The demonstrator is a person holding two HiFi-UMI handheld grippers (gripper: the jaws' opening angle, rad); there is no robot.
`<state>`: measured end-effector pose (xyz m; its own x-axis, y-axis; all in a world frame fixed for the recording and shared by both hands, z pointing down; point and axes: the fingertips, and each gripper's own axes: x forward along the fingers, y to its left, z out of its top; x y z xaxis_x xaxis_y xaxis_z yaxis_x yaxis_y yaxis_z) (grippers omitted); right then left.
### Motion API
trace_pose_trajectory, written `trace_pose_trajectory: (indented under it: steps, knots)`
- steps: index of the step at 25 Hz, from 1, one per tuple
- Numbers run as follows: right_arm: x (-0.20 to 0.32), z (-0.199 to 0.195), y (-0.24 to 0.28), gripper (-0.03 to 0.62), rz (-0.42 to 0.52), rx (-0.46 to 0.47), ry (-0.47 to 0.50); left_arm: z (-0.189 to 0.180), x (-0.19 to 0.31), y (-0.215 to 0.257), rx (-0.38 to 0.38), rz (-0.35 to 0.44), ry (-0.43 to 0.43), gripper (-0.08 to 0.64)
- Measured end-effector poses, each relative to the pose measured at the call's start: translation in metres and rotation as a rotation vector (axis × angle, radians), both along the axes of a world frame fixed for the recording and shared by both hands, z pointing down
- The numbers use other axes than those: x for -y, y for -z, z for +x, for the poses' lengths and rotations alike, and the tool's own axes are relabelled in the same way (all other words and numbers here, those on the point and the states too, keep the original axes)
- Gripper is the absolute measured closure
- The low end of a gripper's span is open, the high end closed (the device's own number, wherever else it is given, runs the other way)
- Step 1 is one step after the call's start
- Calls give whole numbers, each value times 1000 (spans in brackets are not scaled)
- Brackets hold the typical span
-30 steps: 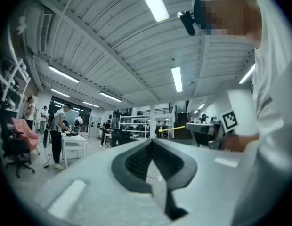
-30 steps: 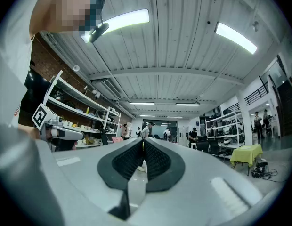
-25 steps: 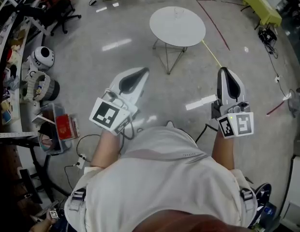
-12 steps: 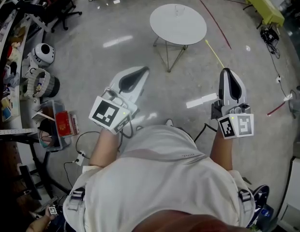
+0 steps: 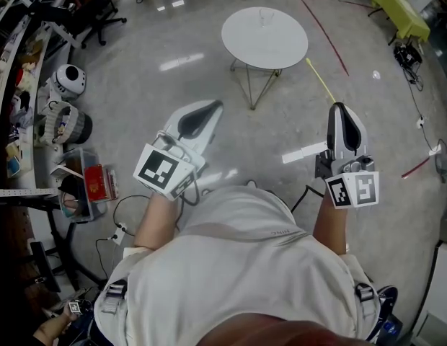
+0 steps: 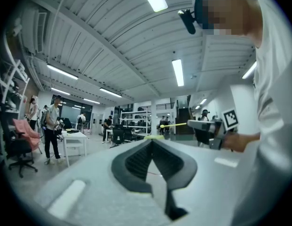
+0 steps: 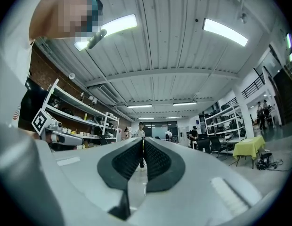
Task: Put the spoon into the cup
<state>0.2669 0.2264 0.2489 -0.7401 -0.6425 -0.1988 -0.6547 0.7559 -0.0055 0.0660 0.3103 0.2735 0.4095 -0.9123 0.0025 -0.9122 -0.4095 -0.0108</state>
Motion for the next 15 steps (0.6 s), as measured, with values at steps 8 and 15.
trace_pose_trajectory:
  steps: [8, 15]
  knots:
    - [45, 51, -24, 581, -37, 11, 30, 57, 36, -18, 10, -24, 9, 558]
    - [81, 56, -29, 581, -44, 12, 34, 59, 73, -24, 6, -37, 6, 558]
